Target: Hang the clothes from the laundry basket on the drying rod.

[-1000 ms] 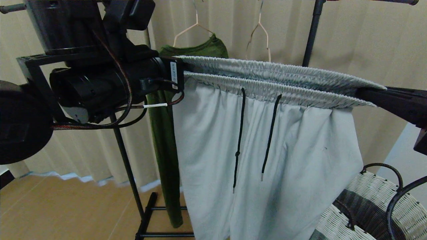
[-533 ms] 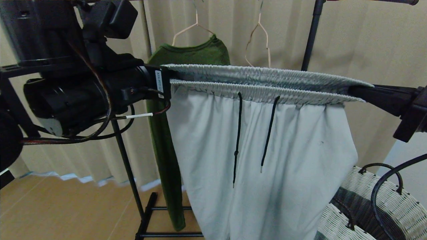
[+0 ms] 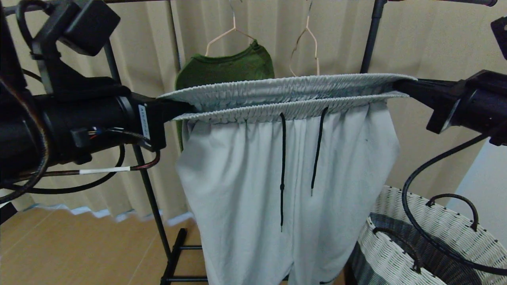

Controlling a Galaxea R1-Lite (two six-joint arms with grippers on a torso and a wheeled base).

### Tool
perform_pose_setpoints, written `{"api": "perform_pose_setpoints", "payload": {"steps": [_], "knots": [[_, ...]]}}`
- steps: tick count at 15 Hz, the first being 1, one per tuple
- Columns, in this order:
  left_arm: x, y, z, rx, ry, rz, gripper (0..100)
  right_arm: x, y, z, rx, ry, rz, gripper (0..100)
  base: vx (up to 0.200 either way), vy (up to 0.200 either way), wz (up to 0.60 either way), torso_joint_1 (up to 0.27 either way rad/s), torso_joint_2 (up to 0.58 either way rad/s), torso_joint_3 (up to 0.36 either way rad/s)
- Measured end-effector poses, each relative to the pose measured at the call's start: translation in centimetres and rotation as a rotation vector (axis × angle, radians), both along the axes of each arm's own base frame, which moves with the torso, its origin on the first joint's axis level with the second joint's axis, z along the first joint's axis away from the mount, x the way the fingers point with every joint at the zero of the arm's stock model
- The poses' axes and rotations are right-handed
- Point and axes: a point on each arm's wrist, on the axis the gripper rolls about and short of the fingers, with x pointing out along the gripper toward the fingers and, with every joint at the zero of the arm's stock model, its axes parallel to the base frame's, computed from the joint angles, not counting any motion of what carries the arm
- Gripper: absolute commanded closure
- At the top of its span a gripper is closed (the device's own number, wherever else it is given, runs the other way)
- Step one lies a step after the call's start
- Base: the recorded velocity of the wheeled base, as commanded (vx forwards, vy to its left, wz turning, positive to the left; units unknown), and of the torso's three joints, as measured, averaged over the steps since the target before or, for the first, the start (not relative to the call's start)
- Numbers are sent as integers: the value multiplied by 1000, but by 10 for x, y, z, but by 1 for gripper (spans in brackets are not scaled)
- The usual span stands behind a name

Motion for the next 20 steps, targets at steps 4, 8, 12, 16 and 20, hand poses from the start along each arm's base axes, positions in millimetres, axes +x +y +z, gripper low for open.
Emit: {"api": "perform_pose_setpoints", "payload": {"steps": [4,8,12,16,20], "knots": [[-34,15,7,-23,24,-218,100,27,9,10,23,-66,7,100,0,0,0,0,0,0],[-57,17,10,-46,1,-321,100,45,19,5,28,-82,22,100,0,0,0,0,0,0],[-64,17,9,-49,-6,-345,100,47,22,2,26,-71,25,100,0,0,0,0,0,0],[-61,18,12,-41,-23,-275,100,41,20,3,24,-65,5,100,0,0,0,0,0,0],[-37,10,24,-8,-87,-9,100,21,12,6,-2,20,-25,100,0,0,0,0,0,0]]}}
